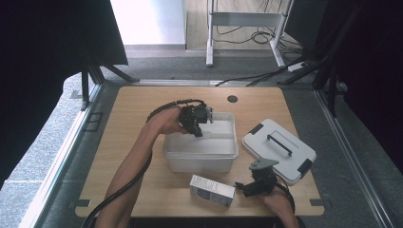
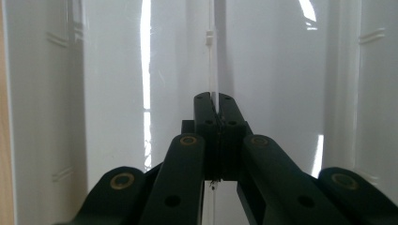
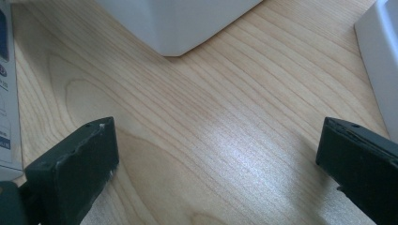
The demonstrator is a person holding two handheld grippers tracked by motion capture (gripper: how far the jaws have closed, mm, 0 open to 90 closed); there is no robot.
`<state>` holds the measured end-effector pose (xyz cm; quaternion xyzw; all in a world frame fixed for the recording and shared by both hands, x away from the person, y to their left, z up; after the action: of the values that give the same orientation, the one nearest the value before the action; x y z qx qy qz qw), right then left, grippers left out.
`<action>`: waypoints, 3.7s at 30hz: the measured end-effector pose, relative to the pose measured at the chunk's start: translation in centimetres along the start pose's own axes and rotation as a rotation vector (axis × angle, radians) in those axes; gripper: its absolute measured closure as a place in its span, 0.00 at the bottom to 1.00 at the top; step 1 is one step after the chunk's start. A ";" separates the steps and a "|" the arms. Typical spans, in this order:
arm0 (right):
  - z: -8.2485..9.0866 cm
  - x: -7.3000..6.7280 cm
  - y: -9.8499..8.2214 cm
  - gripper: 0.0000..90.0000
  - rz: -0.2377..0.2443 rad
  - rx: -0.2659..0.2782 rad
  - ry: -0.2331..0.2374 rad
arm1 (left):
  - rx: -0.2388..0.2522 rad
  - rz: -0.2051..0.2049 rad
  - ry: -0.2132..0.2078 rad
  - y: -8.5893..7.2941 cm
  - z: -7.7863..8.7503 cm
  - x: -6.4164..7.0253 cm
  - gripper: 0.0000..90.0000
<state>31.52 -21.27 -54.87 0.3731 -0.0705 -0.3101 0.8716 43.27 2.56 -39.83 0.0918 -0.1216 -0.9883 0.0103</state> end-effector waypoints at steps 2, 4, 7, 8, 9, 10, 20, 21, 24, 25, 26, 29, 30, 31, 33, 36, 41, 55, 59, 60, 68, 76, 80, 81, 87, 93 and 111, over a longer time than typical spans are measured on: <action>0.0 0.0 0.0 0.00 0.000 0.000 0.000 | 0.006 0.004 0.007 0.0 0.4 0.0 0.99; 0.0 0.0 0.0 0.00 0.001 0.001 0.000 | 0.016 0.010 0.015 0.0 0.7 -0.1 0.99; 0.0 0.0 0.0 0.00 0.001 0.001 0.000 | 0.034 0.030 0.028 0.0 1.7 -0.3 0.99; 0.0 0.0 0.0 0.00 0.001 0.000 -0.001 | 0.035 0.034 0.032 0.0 1.9 -0.3 0.99; 0.0 0.0 0.0 0.00 0.000 0.000 -0.001 | 0.032 0.041 0.033 -0.1 2.1 -0.3 0.99; 0.0 0.0 0.0 0.00 0.001 0.000 -0.001 | 0.031 0.050 0.033 -0.1 2.3 -0.3 0.99; 0.0 0.0 0.0 0.00 0.003 0.000 -0.001 | 0.016 0.207 0.068 -2.4 3.6 -1.4 0.99; 0.0 0.0 0.0 0.00 0.003 0.000 -0.001 | 0.013 0.226 0.073 -2.8 3.7 -1.5 0.99; 0.0 0.0 0.0 0.00 0.002 0.001 -0.002 | 0.006 0.275 0.086 -3.6 4.0 -1.8 0.99; 0.0 0.0 0.0 0.00 0.002 0.001 -0.002 | 0.008 0.296 0.089 -3.9 4.1 -1.8 0.99; 0.0 0.0 0.0 0.00 0.002 0.001 -0.002 | 0.008 0.316 0.095 -4.3 4.3 -2.0 0.99; 0.0 0.0 0.0 0.00 0.002 0.001 -0.002 | 0.000 0.359 0.108 -5.2 4.6 -2.2 0.99; 0.0 0.0 0.0 0.00 0.002 0.001 -0.002 | -0.001 0.373 0.111 -5.5 4.7 -2.3 0.99; 0.0 0.0 0.0 0.00 0.001 0.000 -0.001 | -0.005 0.384 0.114 -5.8 4.7 -2.4 0.99; 0.0 0.0 0.0 0.00 0.001 0.001 -0.002 | -0.012 0.413 0.122 -6.5 4.9 -2.5 0.99; 0.0 0.0 0.0 0.00 0.002 0.001 -0.002 | -0.021 0.451 0.136 -7.4 5.1 -2.6 0.99; 0.0 0.0 0.0 0.00 0.001 0.000 -0.002 | -0.024 0.523 0.157 -9.1 5.5 -2.9 0.99; 0.0 0.0 0.0 0.00 0.001 0.000 -0.002 | -0.037 0.663 0.187 -13.8 6.3 -3.3 0.99; 0.0 0.0 0.0 0.00 0.003 -0.001 -0.002 | -0.043 0.697 0.199 -15.2 6.6 -3.3 0.99; 0.0 0.0 0.0 0.00 0.003 -0.001 -0.002 | -0.045 0.705 0.205 -15.7 6.7 -3.3 0.99; 0.0 0.0 0.0 0.00 0.004 -0.001 -0.002 | -0.053 0.785 0.238 -18.6 7.1 -3.1 0.99; 0.0 0.0 0.0 0.00 0.004 -0.002 -0.001 | -0.054 0.834 0.267 -21.3 7.4 -2.4 0.99; 0.0 0.0 0.0 0.00 0.003 -0.002 -0.001 | -0.059 0.847 0.273 -22.5 7.1 -2.0 0.99; 0.0 0.0 0.0 0.00 0.003 -0.002 -0.001 | -0.058 0.852 0.274 -22.8 6.9 -1.8 0.99; 0.0 0.0 0.0 0.00 0.004 -0.001 -0.001 | -0.056 0.869 0.266 -24.4 5.5 -0.9 0.99; 0.0 0.0 0.0 0.00 0.004 -0.001 -0.001 | -0.059 0.876 0.257 -25.8 3.3 0.2 0.99; 0.0 0.0 0.0 0.00 0.004 0.000 -0.001 | -0.050 0.883 0.249 -27.9 -2.8 2.8 0.99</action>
<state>31.56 -21.28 -54.89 0.3729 -0.0718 -0.3087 0.8721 41.12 28.86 -49.74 0.1488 -0.1229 -0.8735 0.4470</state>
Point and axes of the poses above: each handheld gripper's, and its own axes: z roughly backward along the jaws, y roughly out of its top, x roughly to its right, the point moved 4 cm from there along -z, roughly forward along the jaws, and after that the axes turned 8 degrees about y, right-handed, at the moved point
